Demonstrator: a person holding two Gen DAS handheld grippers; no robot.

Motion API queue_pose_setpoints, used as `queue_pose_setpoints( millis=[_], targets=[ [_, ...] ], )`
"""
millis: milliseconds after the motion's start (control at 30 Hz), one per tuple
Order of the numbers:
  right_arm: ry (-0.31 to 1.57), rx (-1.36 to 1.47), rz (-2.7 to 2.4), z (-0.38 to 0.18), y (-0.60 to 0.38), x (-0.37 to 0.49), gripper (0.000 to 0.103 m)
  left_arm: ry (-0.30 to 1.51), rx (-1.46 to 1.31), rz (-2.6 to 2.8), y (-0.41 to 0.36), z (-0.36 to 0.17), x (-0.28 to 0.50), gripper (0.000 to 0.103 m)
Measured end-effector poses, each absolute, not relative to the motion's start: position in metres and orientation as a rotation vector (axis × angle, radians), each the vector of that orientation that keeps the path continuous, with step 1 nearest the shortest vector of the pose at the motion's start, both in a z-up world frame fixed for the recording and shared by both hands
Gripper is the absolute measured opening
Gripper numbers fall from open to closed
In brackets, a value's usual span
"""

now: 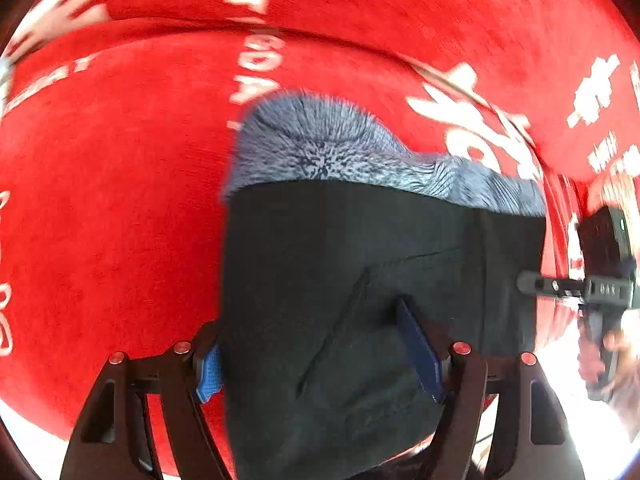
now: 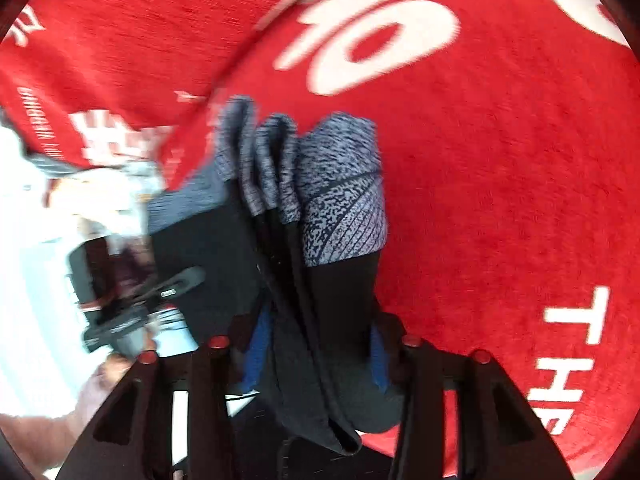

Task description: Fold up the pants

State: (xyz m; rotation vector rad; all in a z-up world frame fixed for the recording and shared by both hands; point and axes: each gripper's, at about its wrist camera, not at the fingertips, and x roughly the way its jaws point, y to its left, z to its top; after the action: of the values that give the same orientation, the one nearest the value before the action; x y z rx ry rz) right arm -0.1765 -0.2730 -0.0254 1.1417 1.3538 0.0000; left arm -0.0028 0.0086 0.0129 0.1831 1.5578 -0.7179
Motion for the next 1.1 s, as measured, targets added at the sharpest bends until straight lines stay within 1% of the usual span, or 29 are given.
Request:
queue_pose_setpoints(
  millis=[67, 133, 167, 200, 233, 267, 367, 467, 500, 567, 600, 800, 867, 967, 1033, 1100],
  targets=[
    [1.371, 1.121, -0.045, -0.018, -0.276, -0.178, 0.055, 1.505, 0.18, -0.66, 0.026, 0.029, 0.011, 0.076],
    [1.395, 1.018, -0.113, -0.002, -0.275, -0.178, 0.055, 1.458, 0.178, -0.603, 0.033, 0.046, 0.023, 0.076],
    [1.39, 0.963, -0.136, 0.009, -0.274, -0.178, 0.046, 1.432, 0.189, -0.581, 0.034, 0.052, 0.028, 0.076],
    [1.375, 0.932, -0.142, 0.018, -0.273, -0.176, 0.029, 1.41, 0.198, -0.566, 0.034, 0.056, 0.033, 0.076],
    [1.344, 0.901, -0.142, 0.03, -0.273, -0.175, 0.024, 1.387, 0.214, -0.546, 0.032, 0.059, 0.036, 0.076],
    [1.316, 0.879, -0.137, 0.039, -0.271, -0.175, 0.021, 1.377, 0.232, -0.529, 0.023, 0.056, 0.037, 0.076],
    [1.287, 0.806, -0.12, 0.05, -0.259, -0.164, 0.02, 1.392, 0.325, -0.46, 0.005, 0.031, 0.038, 0.076],
    [1.344, 0.715, -0.137, 0.032, -0.239, -0.143, 0.02, 1.381, 0.376, -0.41, 0.003, 0.006, 0.041, 0.077],
    [1.355, 0.693, -0.146, 0.025, -0.231, -0.135, 0.019, 1.377, 0.37, -0.403, 0.001, 0.001, 0.041, 0.083],
    [1.344, 0.654, -0.165, 0.012, -0.229, -0.128, 0.016, 1.363, 0.367, -0.388, 0.005, -0.001, 0.045, 0.09],
    [1.321, 0.659, -0.167, 0.012, -0.23, -0.126, 0.014, 1.366, 0.368, -0.394, 0.008, -0.002, 0.048, 0.092],
    [1.327, 0.737, -0.17, 0.017, -0.243, -0.128, 0.014, 1.385, 0.385, -0.38, 0.009, 0.005, 0.05, 0.094],
    [1.339, 0.747, -0.179, 0.024, -0.242, -0.132, 0.018, 1.364, 0.404, -0.371, 0.009, 0.016, 0.043, 0.094],
    [1.348, 0.762, -0.201, 0.034, -0.241, -0.142, 0.019, 1.364, 0.414, -0.404, 0.009, 0.029, 0.028, 0.094],
    [1.345, 0.788, -0.213, 0.04, -0.24, -0.149, 0.023, 1.37, 0.441, -0.424, 0.007, 0.036, 0.017, 0.094],
    [1.349, 0.803, -0.23, 0.046, -0.237, -0.158, 0.033, 1.379, 0.466, -0.436, 0.006, 0.042, 0.005, 0.094]
  ],
)
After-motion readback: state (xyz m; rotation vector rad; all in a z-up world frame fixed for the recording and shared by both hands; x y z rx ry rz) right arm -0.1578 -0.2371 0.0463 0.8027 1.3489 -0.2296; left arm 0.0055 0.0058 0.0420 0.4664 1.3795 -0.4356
